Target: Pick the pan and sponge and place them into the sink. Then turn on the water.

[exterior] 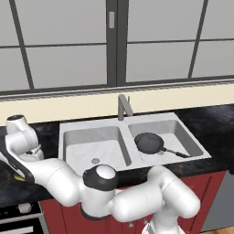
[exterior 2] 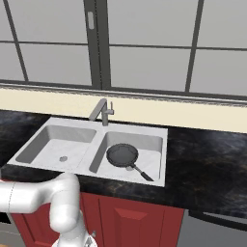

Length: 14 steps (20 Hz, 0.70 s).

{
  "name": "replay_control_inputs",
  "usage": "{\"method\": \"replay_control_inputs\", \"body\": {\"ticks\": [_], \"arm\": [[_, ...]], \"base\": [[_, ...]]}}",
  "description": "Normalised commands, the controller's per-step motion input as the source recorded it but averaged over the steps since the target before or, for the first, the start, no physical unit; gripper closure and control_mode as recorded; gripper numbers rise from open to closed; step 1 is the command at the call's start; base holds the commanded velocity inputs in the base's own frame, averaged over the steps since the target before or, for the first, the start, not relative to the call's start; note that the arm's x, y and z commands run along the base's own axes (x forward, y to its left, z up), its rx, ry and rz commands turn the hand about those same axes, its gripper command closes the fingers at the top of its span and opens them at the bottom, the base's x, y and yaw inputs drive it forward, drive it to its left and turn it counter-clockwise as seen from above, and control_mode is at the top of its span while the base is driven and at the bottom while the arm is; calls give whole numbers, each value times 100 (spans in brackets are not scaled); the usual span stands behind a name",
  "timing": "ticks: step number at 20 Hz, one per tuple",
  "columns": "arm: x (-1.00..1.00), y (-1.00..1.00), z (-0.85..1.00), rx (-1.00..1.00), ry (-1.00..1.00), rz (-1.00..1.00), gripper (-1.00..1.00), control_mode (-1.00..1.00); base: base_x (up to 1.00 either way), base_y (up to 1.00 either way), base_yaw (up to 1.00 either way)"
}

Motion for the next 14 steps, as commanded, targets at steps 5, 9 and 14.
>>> {"method": "replay_control_inputs", "body": {"ticks": [5, 9, 14], "arm": [[7, 5, -13, 0, -2, 0, -100, -100], [0, 0, -17, 0, 0, 0, -100, -100], [0, 0, -18, 0, 0, 0, -100, -100]], "base": [[0, 0, 0], [0, 0, 0], [0, 0, 0]]}}
